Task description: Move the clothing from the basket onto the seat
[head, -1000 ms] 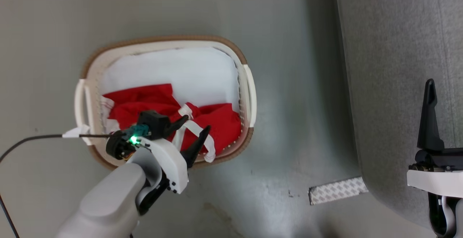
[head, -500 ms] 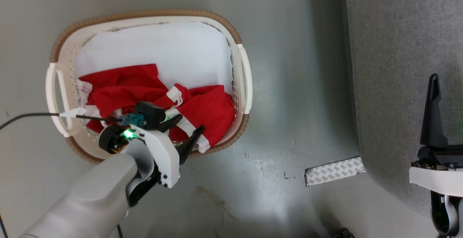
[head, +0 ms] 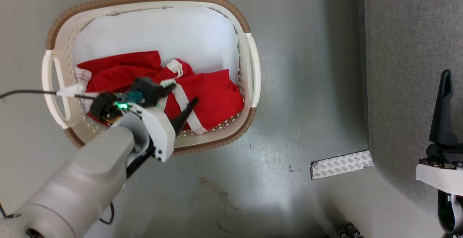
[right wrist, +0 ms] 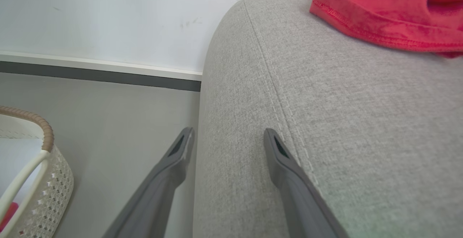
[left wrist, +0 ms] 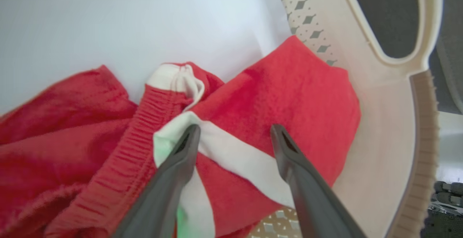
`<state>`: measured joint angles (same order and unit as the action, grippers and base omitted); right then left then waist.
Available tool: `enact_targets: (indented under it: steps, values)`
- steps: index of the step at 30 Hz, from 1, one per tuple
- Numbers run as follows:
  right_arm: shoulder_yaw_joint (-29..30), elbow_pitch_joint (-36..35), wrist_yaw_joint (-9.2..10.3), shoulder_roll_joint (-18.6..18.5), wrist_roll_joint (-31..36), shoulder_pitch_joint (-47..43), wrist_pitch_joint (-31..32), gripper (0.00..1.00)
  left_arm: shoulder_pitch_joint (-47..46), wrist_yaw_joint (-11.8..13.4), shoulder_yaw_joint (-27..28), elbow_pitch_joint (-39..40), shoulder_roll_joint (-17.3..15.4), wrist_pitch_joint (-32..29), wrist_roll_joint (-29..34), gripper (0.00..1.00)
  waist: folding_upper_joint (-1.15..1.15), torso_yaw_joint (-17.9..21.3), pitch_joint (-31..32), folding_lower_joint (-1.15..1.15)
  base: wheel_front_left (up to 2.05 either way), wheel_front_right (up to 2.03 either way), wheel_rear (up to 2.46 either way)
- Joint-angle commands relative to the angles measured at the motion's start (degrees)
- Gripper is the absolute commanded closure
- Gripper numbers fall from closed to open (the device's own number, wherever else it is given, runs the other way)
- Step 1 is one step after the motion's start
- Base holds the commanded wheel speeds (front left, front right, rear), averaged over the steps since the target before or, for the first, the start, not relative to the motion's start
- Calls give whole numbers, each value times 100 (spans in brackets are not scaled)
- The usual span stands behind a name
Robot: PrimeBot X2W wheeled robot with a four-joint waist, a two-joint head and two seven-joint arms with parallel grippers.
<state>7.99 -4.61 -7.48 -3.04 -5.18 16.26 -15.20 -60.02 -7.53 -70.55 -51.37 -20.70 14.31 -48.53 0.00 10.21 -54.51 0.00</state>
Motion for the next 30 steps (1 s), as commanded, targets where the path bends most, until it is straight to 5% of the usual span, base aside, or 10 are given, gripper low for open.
enact_targets:
  steps: [1,12,30]
  values:
    - [-34,48,-3,28,28,-6,9,0,-100,21,41,-104,7,47,87,0,0,-10,-6,0,0,0,0]
    - [-88,92,-10,30,-31,45,10,0,-73,118,653,-82,-4,84,647,0,0,2,-9,0,0,0,0]
    - [4,142,-10,30,44,-33,15,0,160,11,-45,287,-47,-27,-446,4,0,-30,-21,0,0,0,0]
